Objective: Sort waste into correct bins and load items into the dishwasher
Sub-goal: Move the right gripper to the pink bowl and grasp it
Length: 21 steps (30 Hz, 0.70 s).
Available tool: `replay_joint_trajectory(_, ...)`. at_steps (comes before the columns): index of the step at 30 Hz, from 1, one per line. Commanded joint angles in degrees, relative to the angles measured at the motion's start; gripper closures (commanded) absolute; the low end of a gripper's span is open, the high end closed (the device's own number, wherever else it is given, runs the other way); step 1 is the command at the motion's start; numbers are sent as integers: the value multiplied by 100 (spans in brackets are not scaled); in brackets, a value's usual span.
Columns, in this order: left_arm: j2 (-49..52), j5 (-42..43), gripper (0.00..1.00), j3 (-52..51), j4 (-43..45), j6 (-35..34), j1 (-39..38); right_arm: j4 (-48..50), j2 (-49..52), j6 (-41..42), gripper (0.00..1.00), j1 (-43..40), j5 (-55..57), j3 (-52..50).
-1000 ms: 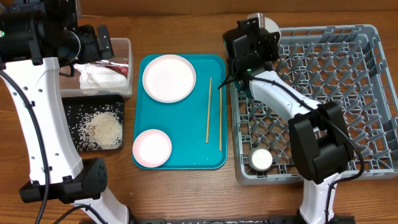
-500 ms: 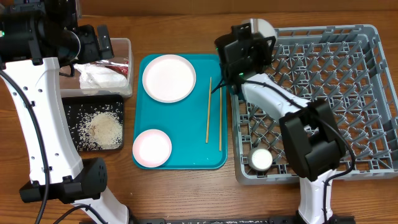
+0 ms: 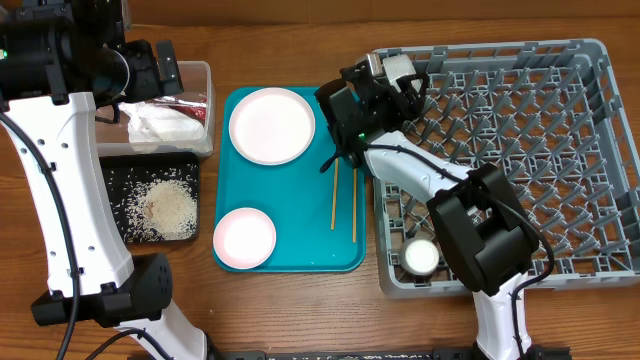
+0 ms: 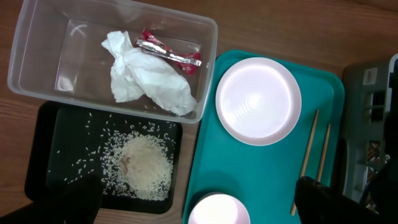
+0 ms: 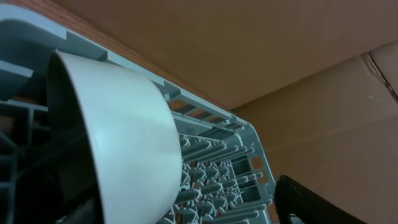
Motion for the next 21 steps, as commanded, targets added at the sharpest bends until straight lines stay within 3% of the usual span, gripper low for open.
replay_joint_trajectory(1,-26,46,0,74,13,-17,22,-28,-243,55,16,282,-109,15)
replay_joint_trajectory(7,-26,46,0,74,13,-17,22,-59,-994,146,12,415,-702,15)
replay_joint_trajectory(10,-26,46,0,74,13,-17,22,-435,-1547,538,11,435,-1528,15)
replay_joint_trajectory(13,-26,46,0,74,13,-17,22,-1207,-2131,1462,7,433,-2929,15)
replay_joint_trajectory(14,-26,46,0,74,13,-17,22,-1443,-2243,1727,0,435,-3414,15)
replay_joint_trajectory(21,-26,46,0,74,13,-17,22,-2601,-2463,4111,0,435,-6717,13)
